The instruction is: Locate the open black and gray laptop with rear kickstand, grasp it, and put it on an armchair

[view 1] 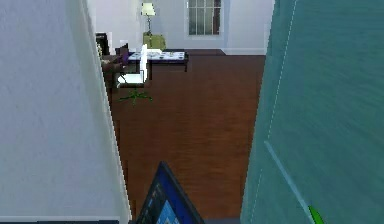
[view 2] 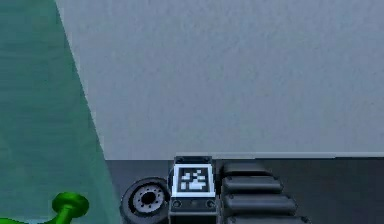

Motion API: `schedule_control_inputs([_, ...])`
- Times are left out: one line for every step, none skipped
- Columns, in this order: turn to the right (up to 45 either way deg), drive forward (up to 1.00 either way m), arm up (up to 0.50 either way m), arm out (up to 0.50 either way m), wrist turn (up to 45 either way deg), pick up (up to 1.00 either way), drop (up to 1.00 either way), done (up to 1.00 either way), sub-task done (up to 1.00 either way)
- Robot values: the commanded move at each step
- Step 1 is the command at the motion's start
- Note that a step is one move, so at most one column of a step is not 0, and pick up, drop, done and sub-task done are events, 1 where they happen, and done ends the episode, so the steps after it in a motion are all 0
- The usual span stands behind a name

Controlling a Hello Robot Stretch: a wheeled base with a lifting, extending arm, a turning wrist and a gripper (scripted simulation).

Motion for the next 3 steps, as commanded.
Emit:
schedule_control_inputs([0.0, 1.0, 0.0, 0.0, 0.0, 0.0, 0.0, 0.0, 0.0])
schedule_control_inputs([0.0, 0.2, 0.0, 0.0, 0.0, 0.0, 0.0, 0.0, 0.0])
schedule_control_inputs([9.0, 0.0, 0.0, 0.0, 0.0, 0.0, 0.0, 0.0, 0.0])
